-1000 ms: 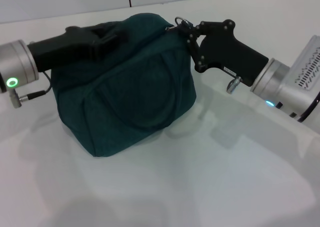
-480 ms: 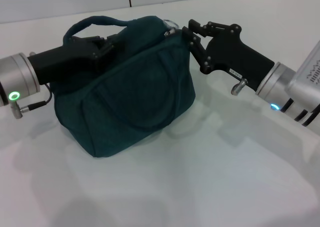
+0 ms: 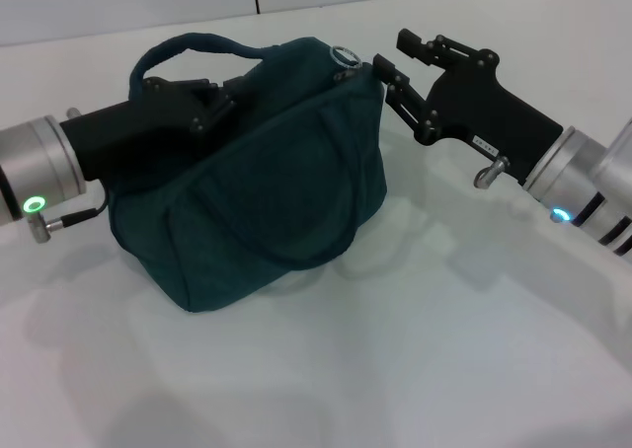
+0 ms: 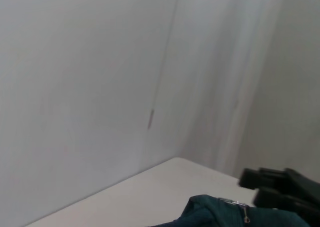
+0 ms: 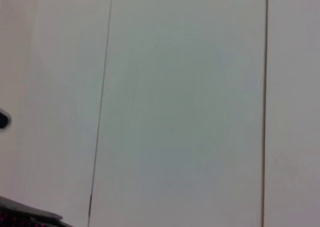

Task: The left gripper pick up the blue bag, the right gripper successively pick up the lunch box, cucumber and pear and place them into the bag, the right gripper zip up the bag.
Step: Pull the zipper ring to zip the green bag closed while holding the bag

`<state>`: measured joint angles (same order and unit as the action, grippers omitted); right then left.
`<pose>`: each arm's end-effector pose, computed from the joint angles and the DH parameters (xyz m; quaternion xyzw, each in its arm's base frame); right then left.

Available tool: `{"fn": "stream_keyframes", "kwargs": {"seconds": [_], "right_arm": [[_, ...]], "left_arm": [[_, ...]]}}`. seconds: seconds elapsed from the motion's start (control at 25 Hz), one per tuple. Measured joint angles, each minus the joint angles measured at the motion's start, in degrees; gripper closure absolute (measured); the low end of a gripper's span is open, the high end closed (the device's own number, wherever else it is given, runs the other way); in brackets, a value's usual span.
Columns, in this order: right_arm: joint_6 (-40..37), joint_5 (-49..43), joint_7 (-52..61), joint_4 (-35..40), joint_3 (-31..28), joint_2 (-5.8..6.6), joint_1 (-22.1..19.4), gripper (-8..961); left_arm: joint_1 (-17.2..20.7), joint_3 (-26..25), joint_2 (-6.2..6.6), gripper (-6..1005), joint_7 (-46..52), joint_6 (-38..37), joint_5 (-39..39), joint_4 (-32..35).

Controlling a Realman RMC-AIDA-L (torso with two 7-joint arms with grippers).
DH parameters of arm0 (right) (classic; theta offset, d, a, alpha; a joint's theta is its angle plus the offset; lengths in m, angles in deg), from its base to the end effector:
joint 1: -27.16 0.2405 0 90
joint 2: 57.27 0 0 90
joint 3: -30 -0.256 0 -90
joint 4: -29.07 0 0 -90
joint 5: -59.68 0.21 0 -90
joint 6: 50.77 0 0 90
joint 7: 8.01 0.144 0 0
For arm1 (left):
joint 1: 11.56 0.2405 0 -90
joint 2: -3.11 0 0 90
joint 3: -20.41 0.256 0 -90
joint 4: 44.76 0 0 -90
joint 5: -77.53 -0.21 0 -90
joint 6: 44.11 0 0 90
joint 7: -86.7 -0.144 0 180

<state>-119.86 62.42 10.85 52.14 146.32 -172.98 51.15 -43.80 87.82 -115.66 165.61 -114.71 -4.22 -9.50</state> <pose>0.2444 0.3336 -0.0372 -0.8164 0.0828 0.3869 0.4207 -0.2041 0.3696 -0.0319 -0.9113 -0.2070 -0.3131 0.1693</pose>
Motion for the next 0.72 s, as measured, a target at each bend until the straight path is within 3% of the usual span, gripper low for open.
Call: {"fn": "stream_keyframes", "kwargs": {"seconds": [0.4,0.72], "right_arm": [[1.72,-8.64,13.15,0.91,-0.15,1.90,3.51,605],[-1.00,-13.03,26.18,2.96,-0.26,5.77,4.37,605]], "left_arm": [[2.22,-1.49,-0.15,932,-5.60,-4.63,0.29,0.00],[2.33,-1.50,-0.22,933,-7.60,-5.25,0.33,-0.15]]}}
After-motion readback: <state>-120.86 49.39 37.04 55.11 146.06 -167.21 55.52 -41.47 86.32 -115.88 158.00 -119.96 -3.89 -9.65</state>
